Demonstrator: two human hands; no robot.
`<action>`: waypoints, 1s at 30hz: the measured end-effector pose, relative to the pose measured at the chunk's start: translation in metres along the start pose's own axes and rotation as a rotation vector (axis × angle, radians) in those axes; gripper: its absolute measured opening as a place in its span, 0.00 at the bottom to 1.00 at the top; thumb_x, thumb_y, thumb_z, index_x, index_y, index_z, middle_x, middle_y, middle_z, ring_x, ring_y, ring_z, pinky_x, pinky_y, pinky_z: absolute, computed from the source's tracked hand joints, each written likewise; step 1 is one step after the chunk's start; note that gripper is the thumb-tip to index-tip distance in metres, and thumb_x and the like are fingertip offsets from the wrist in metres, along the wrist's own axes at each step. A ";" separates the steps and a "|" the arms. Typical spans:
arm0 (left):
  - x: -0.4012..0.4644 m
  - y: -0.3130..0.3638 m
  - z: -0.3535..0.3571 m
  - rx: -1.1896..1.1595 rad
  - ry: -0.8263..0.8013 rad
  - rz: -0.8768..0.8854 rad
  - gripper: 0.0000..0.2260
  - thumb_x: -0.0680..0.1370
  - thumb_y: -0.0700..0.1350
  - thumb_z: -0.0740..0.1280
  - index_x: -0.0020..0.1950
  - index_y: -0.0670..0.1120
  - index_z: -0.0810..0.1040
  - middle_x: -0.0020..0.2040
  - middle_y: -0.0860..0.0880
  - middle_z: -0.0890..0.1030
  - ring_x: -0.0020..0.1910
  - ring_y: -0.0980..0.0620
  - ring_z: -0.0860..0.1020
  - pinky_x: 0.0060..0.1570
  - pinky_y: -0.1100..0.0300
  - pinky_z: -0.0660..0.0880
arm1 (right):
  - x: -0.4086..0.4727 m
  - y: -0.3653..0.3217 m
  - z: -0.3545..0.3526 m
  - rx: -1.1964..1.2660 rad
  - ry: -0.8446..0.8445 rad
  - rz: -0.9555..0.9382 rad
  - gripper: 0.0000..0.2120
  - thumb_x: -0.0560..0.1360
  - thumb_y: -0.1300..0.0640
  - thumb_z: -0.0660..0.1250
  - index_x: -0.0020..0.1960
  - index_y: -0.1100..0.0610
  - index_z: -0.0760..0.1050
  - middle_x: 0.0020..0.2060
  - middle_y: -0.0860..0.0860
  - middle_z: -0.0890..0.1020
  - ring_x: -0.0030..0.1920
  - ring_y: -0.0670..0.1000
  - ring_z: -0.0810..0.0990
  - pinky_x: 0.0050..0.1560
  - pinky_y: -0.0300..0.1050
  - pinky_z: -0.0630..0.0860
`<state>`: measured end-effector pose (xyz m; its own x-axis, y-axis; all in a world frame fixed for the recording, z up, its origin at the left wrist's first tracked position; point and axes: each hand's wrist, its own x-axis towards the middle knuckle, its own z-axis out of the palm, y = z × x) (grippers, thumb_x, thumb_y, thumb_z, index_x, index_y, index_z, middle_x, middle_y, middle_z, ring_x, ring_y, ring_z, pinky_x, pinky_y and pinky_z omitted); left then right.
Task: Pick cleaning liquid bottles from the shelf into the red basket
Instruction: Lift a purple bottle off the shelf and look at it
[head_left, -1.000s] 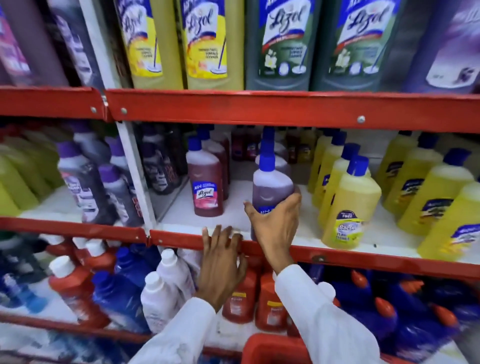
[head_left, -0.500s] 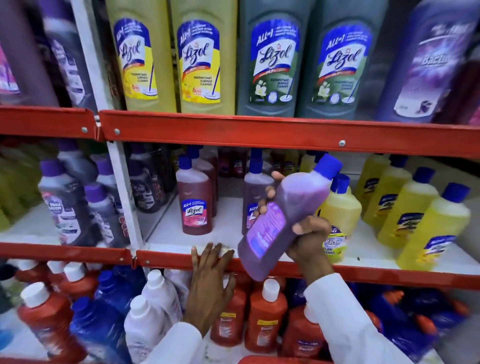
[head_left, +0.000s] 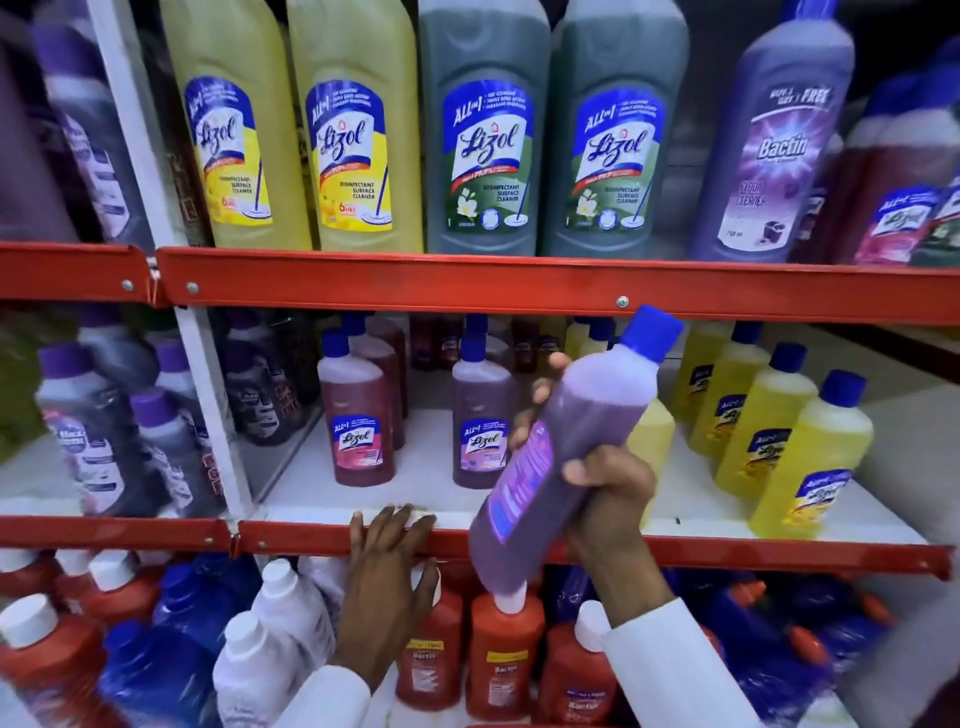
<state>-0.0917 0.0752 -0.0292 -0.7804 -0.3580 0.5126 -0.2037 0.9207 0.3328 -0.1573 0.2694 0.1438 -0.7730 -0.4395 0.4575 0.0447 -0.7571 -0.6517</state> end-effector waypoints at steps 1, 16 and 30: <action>0.000 0.001 0.000 0.004 0.001 -0.003 0.22 0.71 0.52 0.61 0.66 0.53 0.74 0.67 0.47 0.76 0.70 0.45 0.68 0.74 0.41 0.51 | 0.001 0.001 0.004 -0.149 0.110 -0.116 0.40 0.45 0.58 0.74 0.56 0.66 0.72 0.39 0.59 0.80 0.36 0.57 0.78 0.39 0.46 0.76; 0.000 0.007 -0.011 -0.070 0.020 0.010 0.22 0.70 0.48 0.66 0.64 0.54 0.74 0.65 0.49 0.76 0.69 0.47 0.68 0.75 0.46 0.44 | 0.035 0.084 -0.003 -0.981 0.449 -0.284 0.46 0.60 0.55 0.85 0.69 0.60 0.62 0.59 0.51 0.72 0.56 0.47 0.73 0.53 0.27 0.70; 0.001 0.005 -0.007 -0.082 0.011 0.002 0.22 0.70 0.47 0.67 0.65 0.54 0.73 0.67 0.48 0.76 0.71 0.47 0.67 0.75 0.39 0.48 | 0.040 0.118 -0.020 -1.092 0.438 -0.164 0.47 0.60 0.51 0.85 0.70 0.59 0.61 0.65 0.56 0.73 0.62 0.51 0.73 0.63 0.46 0.76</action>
<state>-0.0895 0.0786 -0.0218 -0.7741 -0.3580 0.5221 -0.1523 0.9058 0.3953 -0.1958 0.1719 0.0736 -0.8791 -0.0123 0.4764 -0.4744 0.1169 -0.8725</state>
